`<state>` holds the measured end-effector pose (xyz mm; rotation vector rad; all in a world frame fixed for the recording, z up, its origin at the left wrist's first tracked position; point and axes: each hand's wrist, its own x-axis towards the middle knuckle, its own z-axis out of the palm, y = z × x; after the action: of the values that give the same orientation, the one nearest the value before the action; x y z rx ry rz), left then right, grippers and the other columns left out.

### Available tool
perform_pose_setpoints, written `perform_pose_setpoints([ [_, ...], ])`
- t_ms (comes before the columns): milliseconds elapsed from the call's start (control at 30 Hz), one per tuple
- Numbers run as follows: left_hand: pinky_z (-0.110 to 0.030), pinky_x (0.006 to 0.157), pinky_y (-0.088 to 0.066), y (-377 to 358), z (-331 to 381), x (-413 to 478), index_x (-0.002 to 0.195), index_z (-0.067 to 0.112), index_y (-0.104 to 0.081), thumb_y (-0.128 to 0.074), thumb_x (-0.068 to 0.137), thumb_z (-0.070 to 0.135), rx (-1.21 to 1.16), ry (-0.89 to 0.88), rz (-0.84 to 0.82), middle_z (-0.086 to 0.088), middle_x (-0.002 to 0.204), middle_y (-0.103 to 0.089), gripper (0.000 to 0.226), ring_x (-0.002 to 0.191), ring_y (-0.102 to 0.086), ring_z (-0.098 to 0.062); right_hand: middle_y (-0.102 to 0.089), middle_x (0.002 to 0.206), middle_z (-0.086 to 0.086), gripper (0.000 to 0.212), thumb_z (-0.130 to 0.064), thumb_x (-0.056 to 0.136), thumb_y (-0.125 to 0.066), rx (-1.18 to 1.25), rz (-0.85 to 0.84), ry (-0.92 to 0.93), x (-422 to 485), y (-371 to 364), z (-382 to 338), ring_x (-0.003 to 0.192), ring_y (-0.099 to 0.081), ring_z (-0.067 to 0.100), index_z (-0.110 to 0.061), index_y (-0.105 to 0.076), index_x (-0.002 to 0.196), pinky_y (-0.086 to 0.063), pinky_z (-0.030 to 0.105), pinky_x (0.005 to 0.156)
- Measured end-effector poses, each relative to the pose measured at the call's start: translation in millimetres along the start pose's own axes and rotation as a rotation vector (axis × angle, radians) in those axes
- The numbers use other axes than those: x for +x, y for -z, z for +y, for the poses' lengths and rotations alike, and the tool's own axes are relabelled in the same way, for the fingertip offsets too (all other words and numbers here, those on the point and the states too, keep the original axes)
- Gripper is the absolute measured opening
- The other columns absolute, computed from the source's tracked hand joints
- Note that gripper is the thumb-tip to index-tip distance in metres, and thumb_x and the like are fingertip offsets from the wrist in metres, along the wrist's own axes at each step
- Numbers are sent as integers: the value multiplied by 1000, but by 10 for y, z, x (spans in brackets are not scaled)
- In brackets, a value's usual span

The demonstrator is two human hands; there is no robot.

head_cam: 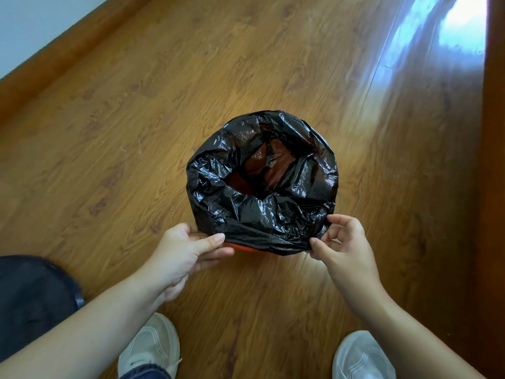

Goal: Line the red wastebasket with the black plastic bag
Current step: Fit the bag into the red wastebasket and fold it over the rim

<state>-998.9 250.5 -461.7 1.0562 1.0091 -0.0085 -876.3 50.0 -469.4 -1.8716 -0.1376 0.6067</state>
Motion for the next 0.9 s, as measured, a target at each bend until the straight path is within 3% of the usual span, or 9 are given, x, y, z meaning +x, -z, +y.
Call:
perform_pose_setpoints([
  [133,-30,51,-57,55,-12,16,82,3,-51,-64,77,1,-42,29,28,-10,62,-72,14,60,-71,-23,-56,77,7,41,-2,81,-64,-28,-17,-7,-1,-10,21,78,-65,33,-25,-42,107,-55,51,73],
  [267,-37,61,-54,78,-23,29,86,6,-54,-61,80,6,-65,35,0,-6,62,-72,9,60,-71,-21,-58,80,9,42,-3,81,-64,-50,-17,4,-3,-20,23,77,-65,31,-27,-41,106,-56,46,71],
  [500,-34,53,-59,117,-51,41,83,4,-48,-58,82,4,-42,39,3,-12,64,-73,10,57,-71,-22,-58,81,12,42,-2,81,-64,-39,-14,3,-6,-10,17,78,-65,31,-25,-41,108,-57,43,71],
  [700,-24,45,-54,214,-97,104,84,7,-55,-62,80,5,111,65,13,-7,58,-71,8,48,-67,-15,-57,80,13,41,1,81,-63,15,-11,-16,4,-20,48,75,-66,31,-23,-42,108,-56,24,59],
  [833,-21,40,-51,171,-174,196,82,6,-56,-62,83,3,128,65,129,-3,47,-66,7,39,-60,-10,-57,76,9,38,1,82,-62,12,4,-44,33,-55,55,73,-67,26,-19,-44,108,-56,34,65],
  [900,-25,42,-54,143,-146,216,89,3,-52,-54,86,-2,9,55,166,-5,52,-68,6,44,-65,-14,-59,75,4,35,0,83,-61,-3,19,-54,50,-60,54,72,-68,19,-21,-46,106,-56,36,67],
])
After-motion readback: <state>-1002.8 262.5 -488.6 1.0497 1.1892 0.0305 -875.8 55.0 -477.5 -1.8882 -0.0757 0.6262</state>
